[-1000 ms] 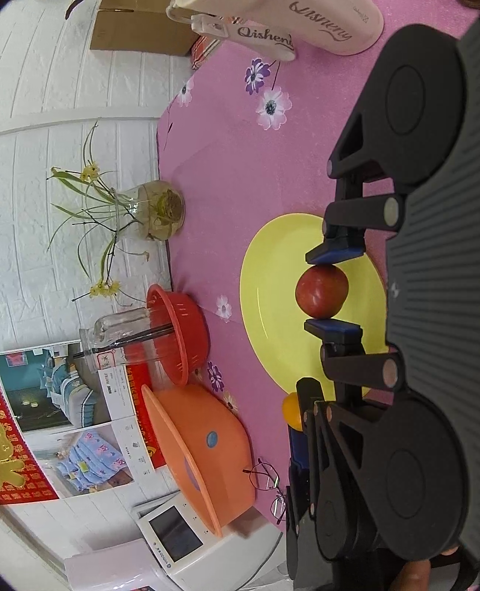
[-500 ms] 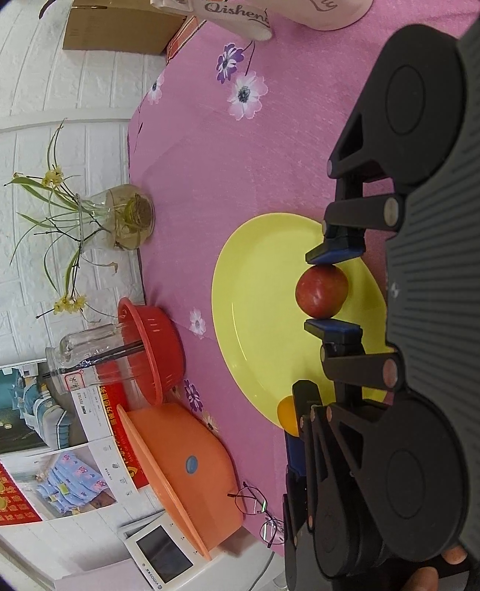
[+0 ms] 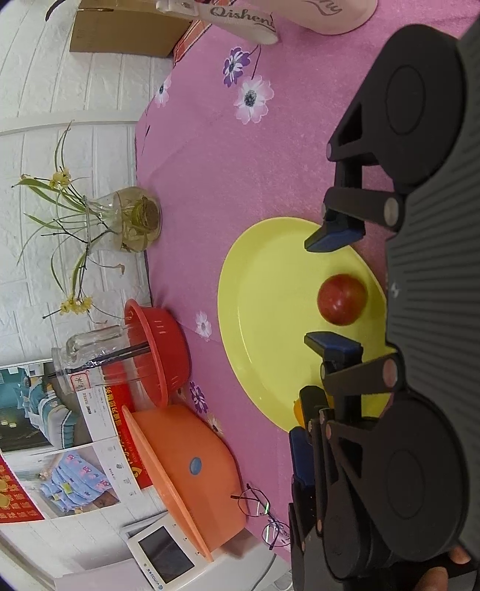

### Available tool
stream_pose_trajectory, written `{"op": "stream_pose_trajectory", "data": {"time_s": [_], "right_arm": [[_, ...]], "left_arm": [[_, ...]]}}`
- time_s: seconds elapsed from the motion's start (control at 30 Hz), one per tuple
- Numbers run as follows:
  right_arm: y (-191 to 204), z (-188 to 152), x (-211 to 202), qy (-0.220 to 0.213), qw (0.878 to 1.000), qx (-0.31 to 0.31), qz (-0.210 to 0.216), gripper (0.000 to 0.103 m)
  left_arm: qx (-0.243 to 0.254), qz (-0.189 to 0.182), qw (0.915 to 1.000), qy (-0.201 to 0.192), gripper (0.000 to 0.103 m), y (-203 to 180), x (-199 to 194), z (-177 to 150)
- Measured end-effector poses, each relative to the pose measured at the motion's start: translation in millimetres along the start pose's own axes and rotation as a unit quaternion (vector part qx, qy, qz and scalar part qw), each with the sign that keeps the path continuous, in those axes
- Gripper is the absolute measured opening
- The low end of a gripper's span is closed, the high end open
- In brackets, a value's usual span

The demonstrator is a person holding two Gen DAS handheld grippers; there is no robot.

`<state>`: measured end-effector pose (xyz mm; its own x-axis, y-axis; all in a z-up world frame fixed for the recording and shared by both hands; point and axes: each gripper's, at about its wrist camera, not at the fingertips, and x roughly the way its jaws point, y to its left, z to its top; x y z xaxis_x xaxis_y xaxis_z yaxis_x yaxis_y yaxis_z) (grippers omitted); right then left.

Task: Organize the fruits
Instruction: 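Open left tool to drop the orange while right tool releases the apple, then withdraw both tools from the plate back toward the fruit cluster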

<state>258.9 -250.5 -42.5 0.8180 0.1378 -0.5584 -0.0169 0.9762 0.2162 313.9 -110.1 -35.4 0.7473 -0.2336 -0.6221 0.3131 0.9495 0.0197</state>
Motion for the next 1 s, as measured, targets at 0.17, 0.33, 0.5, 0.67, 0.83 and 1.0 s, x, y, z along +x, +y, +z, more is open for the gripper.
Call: {"op": "stream_pose_trajectory", "data": {"time_s": [0.17, 0.33, 0.5, 0.67, 0.83, 1.0], "right_arm": [[-9.0, 5.1, -22.4, -0.021, 0.997, 0.024, -0.064, 0.078], [-18.5, 9.0, -44.0, 0.001, 0.995, 0.071, -0.067, 0.078], [-21.9, 1.8, -62.9, 0.022, 0.995, 0.099, 0.025, 0.078], [-12.7, -11.4, -94.8, -0.003, 0.986, 0.142, 0.083, 0.078], [5.6, -26.3, -129.1, -0.034, 0.987, 0.103, 0.122, 0.078], [10.4, -52.9, -149.7, -0.015, 0.965, 0.147, 0.219, 0.078]], "left_arm": [[-0.041, 0.037, 0.9981, -0.027, 0.087, 15.6, -22.2, 4.7], [-0.055, 0.030, 0.9971, -0.043, 0.087, 22.4, -51.5, 7.7], [-0.098, 0.036, 0.9927, -0.061, 0.087, 30.0, -81.2, -2.4], [-0.089, 0.031, 0.9936, -0.062, 0.087, 37.2, -111.2, -21.4], [-0.093, 0.009, 0.9936, -0.063, 0.087, 43.9, -143.6, -44.7], [-0.038, 0.055, 0.9940, -0.086, 0.097, 33.5, -193.7, -68.9]]}}
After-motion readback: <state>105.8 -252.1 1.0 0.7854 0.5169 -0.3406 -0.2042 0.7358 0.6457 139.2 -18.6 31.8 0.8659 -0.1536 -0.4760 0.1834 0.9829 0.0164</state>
